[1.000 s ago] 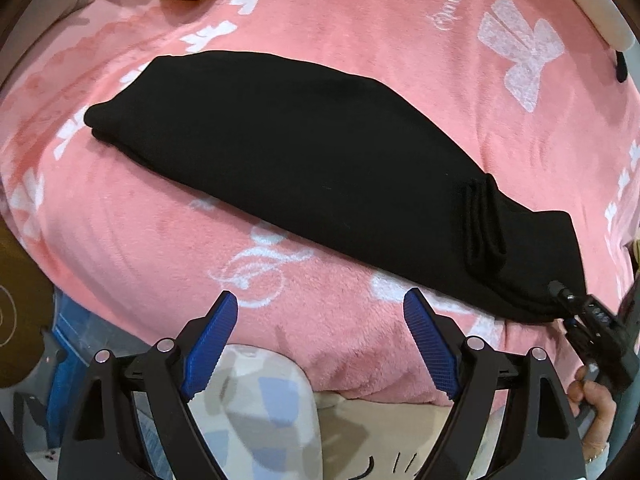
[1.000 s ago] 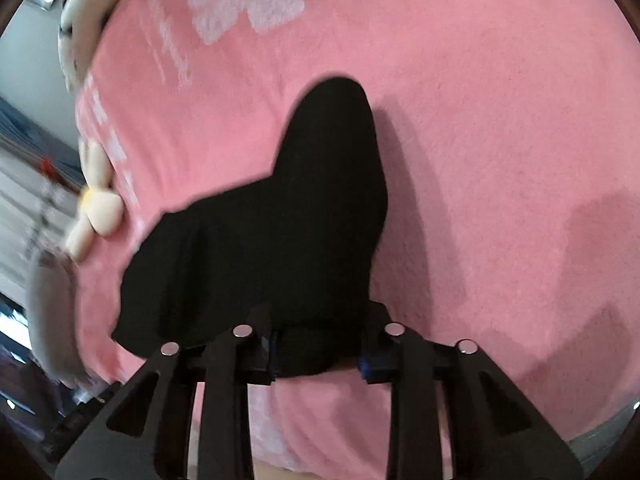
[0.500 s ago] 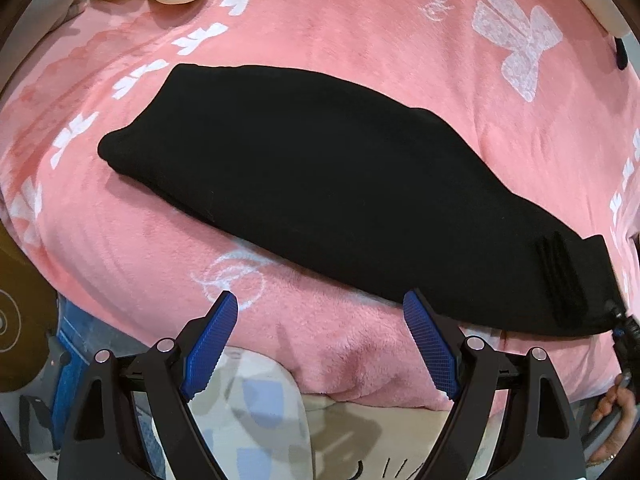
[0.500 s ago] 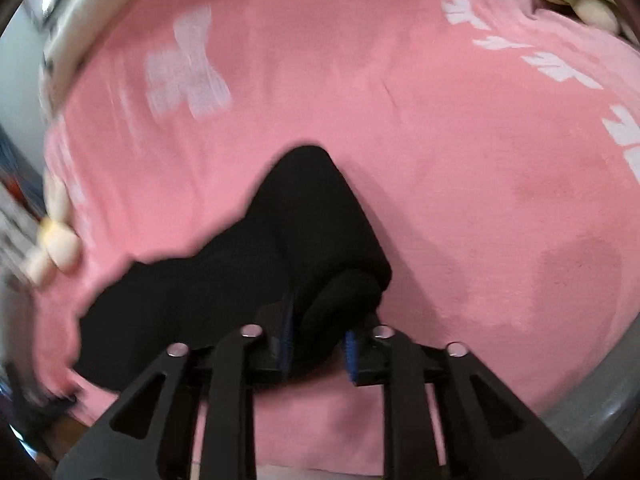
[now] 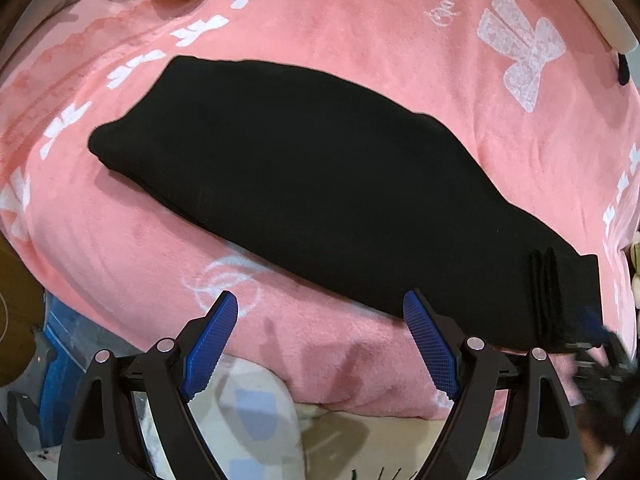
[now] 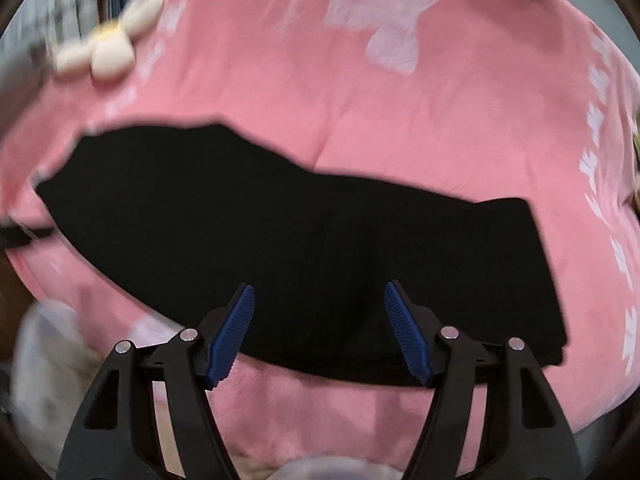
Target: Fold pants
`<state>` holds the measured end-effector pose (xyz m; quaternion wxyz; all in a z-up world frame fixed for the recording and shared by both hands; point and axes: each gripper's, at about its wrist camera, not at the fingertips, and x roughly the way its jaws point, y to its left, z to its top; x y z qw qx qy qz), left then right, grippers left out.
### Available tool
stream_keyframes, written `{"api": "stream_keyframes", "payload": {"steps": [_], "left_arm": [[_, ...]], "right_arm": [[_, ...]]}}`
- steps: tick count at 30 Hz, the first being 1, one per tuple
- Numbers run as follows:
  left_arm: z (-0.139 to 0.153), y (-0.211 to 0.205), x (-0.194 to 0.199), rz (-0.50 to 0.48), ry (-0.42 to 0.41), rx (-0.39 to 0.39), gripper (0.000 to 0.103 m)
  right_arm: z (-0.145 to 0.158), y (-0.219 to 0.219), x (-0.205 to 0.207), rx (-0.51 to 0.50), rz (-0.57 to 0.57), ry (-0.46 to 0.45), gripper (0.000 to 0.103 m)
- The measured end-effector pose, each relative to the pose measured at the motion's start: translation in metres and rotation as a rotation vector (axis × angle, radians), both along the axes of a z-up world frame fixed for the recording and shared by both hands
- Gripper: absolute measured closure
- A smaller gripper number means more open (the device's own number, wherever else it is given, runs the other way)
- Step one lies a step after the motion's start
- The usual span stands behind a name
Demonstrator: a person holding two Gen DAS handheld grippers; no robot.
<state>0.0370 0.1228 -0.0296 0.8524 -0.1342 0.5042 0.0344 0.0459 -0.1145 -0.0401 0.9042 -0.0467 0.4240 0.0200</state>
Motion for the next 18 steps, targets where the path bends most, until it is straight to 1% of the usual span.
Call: {"api": "stream_keyframes", "payload": {"steps": [1,2,3,4,5,6,7,8,9,10,12,13,15,16,17,18], "left_arm": [[0.002,0.007,-0.002,0.008,-0.003,-0.001,0.021],[0.003,0.013,-0.003,0.018,-0.004,-0.002,0.021],[0.003,0.020,-0.004,0.030,-0.007,-0.004,0.021],[0.002,0.032,-0.005,0.056,-0.009,-0.007,0.021],[0.002,0.038,-0.005,0.071,-0.009,-0.009,0.021],[0.000,0.045,-0.005,0.087,-0.010,-0.011,0.021],[-0.002,0.052,-0.005,0.105,-0.012,-0.014,0.021],[-0.003,0.057,-0.003,0.116,-0.015,-0.015,0.021],[-0.005,0.063,0.000,0.131,-0.017,-0.012,0.021],[-0.006,0.066,0.002,0.138,-0.017,-0.013,0.021],[-0.004,0.075,0.007,0.158,-0.030,-0.046,0.021],[-0.004,0.080,0.009,0.170,-0.040,-0.068,0.021],[-0.005,0.093,0.014,0.204,-0.051,-0.127,0.021],[-0.006,0.103,0.018,0.228,-0.062,-0.175,0.021],[-0.008,0.112,0.023,0.254,-0.061,-0.199,0.021],[-0.009,0.125,0.027,0.293,-0.059,-0.223,0.021]], "right_arm": [[-0.013,-0.001,0.007,-0.019,-0.015,0.033,0.053],[-0.022,-0.005,0.010,-0.035,-0.028,0.051,0.057],[-0.024,-0.010,0.009,-0.018,-0.027,0.032,0.064],[-0.021,-0.014,0.012,0.006,-0.039,0.038,0.085],[-0.016,-0.020,0.013,0.041,-0.048,0.042,0.089],[-0.005,-0.028,0.014,0.090,-0.070,0.037,0.089],[0.010,-0.033,0.016,0.147,-0.086,0.012,0.089],[0.021,-0.034,0.016,0.181,-0.092,-0.012,0.089],[0.038,-0.032,0.020,0.235,-0.089,-0.055,0.089],[0.047,-0.030,0.021,0.274,-0.075,-0.078,0.089],[0.052,-0.020,0.029,0.335,-0.050,-0.084,0.089],[0.044,-0.012,0.038,0.354,-0.027,-0.061,0.084],[0.008,0.005,0.062,0.313,0.011,0.049,0.083],[-0.012,0.010,0.069,0.288,-0.004,0.109,0.082],[-0.020,0.008,0.068,0.327,-0.018,0.127,0.082],[-0.017,0.000,0.063,0.395,-0.046,0.096,0.081]]}}
